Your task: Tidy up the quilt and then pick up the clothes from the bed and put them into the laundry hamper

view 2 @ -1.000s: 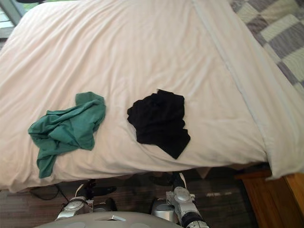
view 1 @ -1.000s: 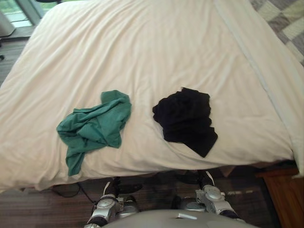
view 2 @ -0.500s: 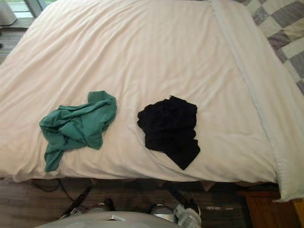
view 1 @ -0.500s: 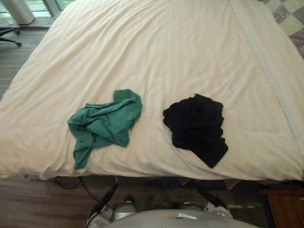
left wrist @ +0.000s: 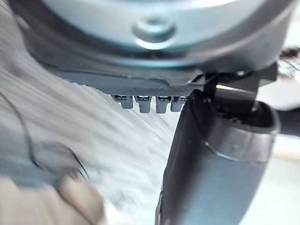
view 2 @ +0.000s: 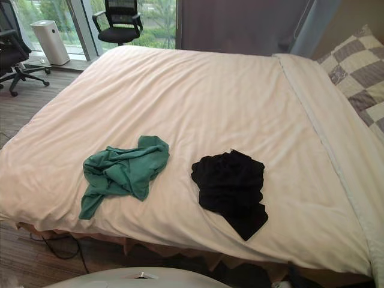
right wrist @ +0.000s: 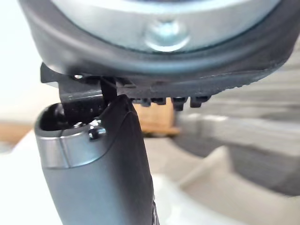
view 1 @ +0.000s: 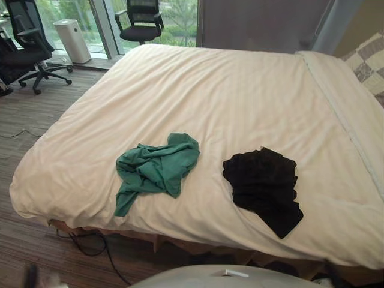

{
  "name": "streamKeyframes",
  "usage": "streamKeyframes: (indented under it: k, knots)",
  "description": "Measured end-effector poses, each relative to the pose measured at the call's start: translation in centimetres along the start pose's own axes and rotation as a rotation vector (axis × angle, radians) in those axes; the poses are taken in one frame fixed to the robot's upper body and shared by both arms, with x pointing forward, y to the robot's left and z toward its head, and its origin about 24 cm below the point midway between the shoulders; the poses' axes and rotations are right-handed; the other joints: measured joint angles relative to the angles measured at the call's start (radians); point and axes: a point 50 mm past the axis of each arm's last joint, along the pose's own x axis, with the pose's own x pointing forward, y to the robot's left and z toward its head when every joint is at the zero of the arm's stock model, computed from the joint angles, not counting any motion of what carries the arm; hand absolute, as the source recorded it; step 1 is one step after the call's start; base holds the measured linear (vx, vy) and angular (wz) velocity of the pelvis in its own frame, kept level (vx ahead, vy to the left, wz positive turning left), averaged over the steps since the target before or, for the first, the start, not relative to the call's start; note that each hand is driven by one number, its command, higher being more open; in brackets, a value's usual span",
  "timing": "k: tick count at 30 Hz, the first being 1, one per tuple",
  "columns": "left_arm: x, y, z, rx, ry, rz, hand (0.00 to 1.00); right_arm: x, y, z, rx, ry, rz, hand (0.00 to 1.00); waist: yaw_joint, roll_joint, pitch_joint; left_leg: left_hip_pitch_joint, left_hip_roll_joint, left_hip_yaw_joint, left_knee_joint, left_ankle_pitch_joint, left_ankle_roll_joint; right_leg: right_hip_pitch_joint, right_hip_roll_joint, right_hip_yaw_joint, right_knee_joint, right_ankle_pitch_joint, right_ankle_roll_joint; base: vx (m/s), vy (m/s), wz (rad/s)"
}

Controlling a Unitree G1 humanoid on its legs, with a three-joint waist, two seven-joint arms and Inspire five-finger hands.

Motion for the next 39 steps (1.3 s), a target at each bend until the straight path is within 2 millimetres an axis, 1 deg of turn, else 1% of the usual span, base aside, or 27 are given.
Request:
streamKeyframes:
  k: [2,3,4,5,6,7,8,9,10,14,17,18,19,20,21,22,23,25,27,28,29,30,31,32,34,36,39]
  knots:
    - [-2.2,-6.0,6.4,-0.026,-0.313,-0.266,1.0,-0.9,1.9,7.6,0.049,-0.33,0.051,1.0,-0.009,-0.008,-0.01,-0.011,-0.012,-0.006,0.0,-0.002,0.007,-0.009,-0.008,0.012,-0.004,0.002,0.001,0.02,0.046,0.05]
    - [-3.1,-6.9,7.8,-0.034,-0.391,-0.313,1.0,-1.3,2.2,9.2,0.054,-0.409,0.042,1.0,-0.012,-0.008,-0.013,-0.018,-0.015,-0.007,0.0,-0.002,0.01,-0.016,-0.01,0.014,-0.005,0.005,0.003,0.05,0.044,0.09]
    - [-5.0,-8.3,10.1,-0.056,-0.537,-0.389,1.0,-2.2,2.3,11.9,0.076,-0.546,0.014,1.0,-0.018,-0.008,-0.012,-0.025,-0.019,-0.011,0.001,0.006,0.015,-0.019,-0.011,0.021,-0.014,0.014,0.004,0.08,0.035,0.13]
    - [-6.9,-9.1,11.7,-0.073,-0.662,-0.433,1.0,-3.2,2.5,14.0,0.092,-0.658,-0.027,1.0,-0.028,-0.009,-0.013,-0.031,-0.027,-0.018,0.002,0.009,0.018,-0.019,-0.015,0.034,-0.023,0.017,0.007,0.11,0.027,0.16]
    - [-7.8,-9.4,12.2,-0.071,-0.714,-0.453,1.0,-3.6,2.2,14.7,0.096,-0.699,-0.054,1.0,-0.029,-0.008,-0.013,-0.033,-0.029,-0.022,0.004,0.009,0.019,-0.018,-0.016,0.038,-0.026,0.018,0.008,0.13,0.018,0.2]
    - [-9.4,-9.9,12.5,-0.049,-0.792,-0.485,1.0,-4.2,2.0,15.5,0.094,-0.76,-0.104,1.0,-0.03,-0.012,-0.017,-0.033,-0.031,-0.026,0.005,0.009,0.02,-0.016,-0.017,0.042,-0.028,0.022,0.01,0.11,0.008,0.12]
    - [-10.0,-10.0,12.5,-0.036,-0.819,-0.497,1.0,-4.4,2.0,15.8,0.095,-0.779,-0.12,1.0,-0.032,-0.01,-0.017,-0.033,-0.031,-0.027,0.005,0.009,0.02,-0.016,-0.017,0.045,-0.028,0.024,0.009,0.17,-0.009,0.11]
    - [-11.3,-10.3,11.8,-0.012,-0.836,-0.54,1.0,-5.0,2.5,16.3,0.108,-0.814,-0.129,1.0,-0.041,-0.006,-0.017,-0.029,-0.031,-0.028,0.006,0.007,0.023,-0.017,-0.017,0.063,-0.022,0.026,0.009,0.13,-0.019,0.08]
    - [-11.7,-10.4,11.4,-0.008,-0.827,-0.559,1.0,-5.2,2.9,16.4,0.106,-0.824,-0.125,1.0,-0.045,-0.002,-0.017,-0.029,-0.03,-0.029,0.006,0.006,0.025,-0.018,-0.017,0.069,-0.016,0.026,0.009,0.15,-0.033,0.08]
    - [-14.2,-11.8,7.2,0.119,-0.727,-0.736,1.0,-6.8,6.5,15.8,0.072,-0.835,0.046,1.0,-0.055,0.026,-0.012,-0.004,-0.008,-0.012,0.006,-0.009,0.02,-0.038,-0.007,0.127,0.035,0.027,0.011,0.11,-0.05,-0.11]
    - [-15.7,-12.6,5.0,0.216,-0.688,-0.833,1.0,-8.6,8.4,15.1,0.034,-0.859,0.173,1.0,-0.062,0.032,0.001,0.003,-0.002,0.002,0.017,-0.019,0.021,-0.037,-0.004,0.154,0.038,0.027,0.012,0.11,-0.101,-0.21]
    - [-16.3,-13.0,4.2,0.232,-0.66,-0.887,1.0,-9.1,9.2,14.8,0.014,-0.865,0.22,1.0,-0.068,0.04,0.015,0.007,0.007,0.01,0.033,-0.027,0.025,-0.043,-0.003,0.165,0.07,0.027,0.012,0.11,-0.112,-0.25]
    - [-16.8,-13.2,3.4,0.238,-0.627,-0.921,1.0,-9.7,10.2,14.6,0.009,-0.865,0.28,1.0,-0.082,0.067,0.046,0.026,0.034,0.016,0.04,-0.027,0.026,-0.105,0.001,0.185,0.181,0.001,0.003,0.09,-0.102,-0.29]
    - [-16.9,-13.2,3.0,0.245,-0.609,-0.931,1.0,-10.0,10.5,14.3,-0.001,-0.862,0.309,1.0,-0.091,0.08,0.055,0.034,0.045,0.018,0.038,-0.027,0.026,-0.109,0.012,0.198,0.157,-0.035,-0.006,0.03,-0.067,-0.38]
    - [-17.0,-13.3,2.3,0.264,-0.585,-0.948,1.0,-10.7,11.3,13.5,-0.027,-0.85,0.377,1.0,-0.103,0.064,0.057,0.039,0.044,0.037,0.047,-0.031,0.02,-0.109,0.027,0.223,0.018,-0.009,0.002,0.0,-0.11,-0.36]
    - [-16.8,-13.4,1.9,0.293,-0.57,-0.957,1.0,-11.3,12.0,13.0,-0.042,-0.841,0.436,1.0,-0.116,0.042,0.068,0.037,0.043,0.046,0.085,-0.067,-0.006,-0.108,0.021,0.231,-0.053,0.046,0.01,0.01,-0.147,-0.36]
    - [-16.9,-13.4,1.1,0.33,-0.55,-0.968,1.0,-11.3,12.0,12.9,-0.061,-0.846,0.447,1.0,-0.121,0.054,0.071,0.037,0.057,0.046,0.104,-0.086,-0.017,-0.089,0.032,0.233,-0.069,0.057,0.024,0.09,-0.179,-0.33]
    - [-17.0,-13.3,-1.3,0.49,-0.499,-1.028,1.0,-11.1,11.7,12.1,-0.145,-0.846,0.468,1.0,-0.123,0.062,0.073,0.029,0.078,0.049,0.166,-0.097,-0.02,-0.082,0.042,0.254,-0.07,0.059,0.025,0.13,-0.142,-0.3]
    - [-16.8,-13.4,-1.5,0.549,-0.503,-1.06,1.0,-11.2,11.9,12.0,-0.178,-0.856,0.483,1.0,-0.131,0.056,0.085,0.014,0.09,0.05,0.225,-0.103,-0.02,-0.075,0.035,0.262,-0.07,0.058,0.023,0.09,-0.102,-0.2]
    - [-15.7,-13.8,-0.3,0.637,-0.584,-1.077,1.0,-11.3,12.0,12.3,-0.204,-0.885,0.503,1.0,-0.14,0.041,0.104,-0.009,0.092,0.038,0.28,-0.143,-0.035,-0.065,0.022,0.275,-0.07,0.056,0.017,0.06,-0.074,-0.21]
    - [-14.9,-14.3,1.0,0.65,-0.63,-1.079,1.0,-11.1,12.0,13.2,-0.226,-0.923,0.512,1.0,-0.14,0.045,0.109,-0.013,0.061,-0.005,0.164,-0.138,-0.03,-0.067,0.014,0.281,-0.07,0.056,0.017,0.03,-0.027,-0.14]
    - [-15.1,-14.3,1.3,0.664,-0.657,-1.086,1.0,-10.8,11.8,14.0,-0.241,-0.96,0.495,1.0,-0.135,0.069,0.109,-0.009,0.048,-0.009,0.041,-0.01,-0.028,-0.065,0.015,0.284,-0.065,0.054,0.019,0.07,0.03,-0.18]
    - [-15.3,-14.0,1.2,0.666,-0.662,-1.085,1.0,-10.9,11.7,14.0,-0.257,-0.971,0.49,1.0,-0.126,0.072,0.107,0.013,0.038,0.0,0.032,-0.012,-0.029,-0.063,0.008,0.286,-0.062,0.052,0.023,0.12,0.057,-0.1]
    - [-16.2,-13.1,1.2,0.641,-0.654,-1.102,1.0,-11.1,11.5,14.0,-0.272,-0.986,0.494,1.0,-0.133,0.081,0.104,0.016,0.025,-0.005,0.037,-0.014,-0.022,-0.061,-0.001,0.278,-0.049,0.049,0.026,0.14,0.063,-0.02]
    - [-17.8,-12.2,0.0,0.626,-0.633,-1.157,1.0,-11.3,11.1,13.3,-0.301,-0.987,0.486,1.0,-0.134,0.073,0.11,0.009,0.015,-0.014,0.05,-0.022,-0.008,-0.058,-0.016,0.269,-0.043,0.05,0.026,0.1,0.048,0.27]
    - [-19.0,-10.8,-3.5,0.685,-0.482,-1.233,1.0,-12.1,11.7,11.8,-0.285,-0.927,0.539,1.0,-0.131,0.066,0.118,0.004,0.017,-0.015,0.052,-0.027,-0.001,-0.075,-0.025,0.257,-0.001,0.05,0.027,0.07,0.032,0.18]
    - [-19.5,-8.4,-7.0,0.823,-0.291,-1.291,1.0,-13.2,12.6,10.1,-0.294,-0.88,0.629,1.0,-0.135,0.057,0.134,0.027,0.033,0.006,0.057,-0.028,0.002,-0.099,-0.024,0.258,0.084,0.039,0.036,0.05,-0.039,-0.1]
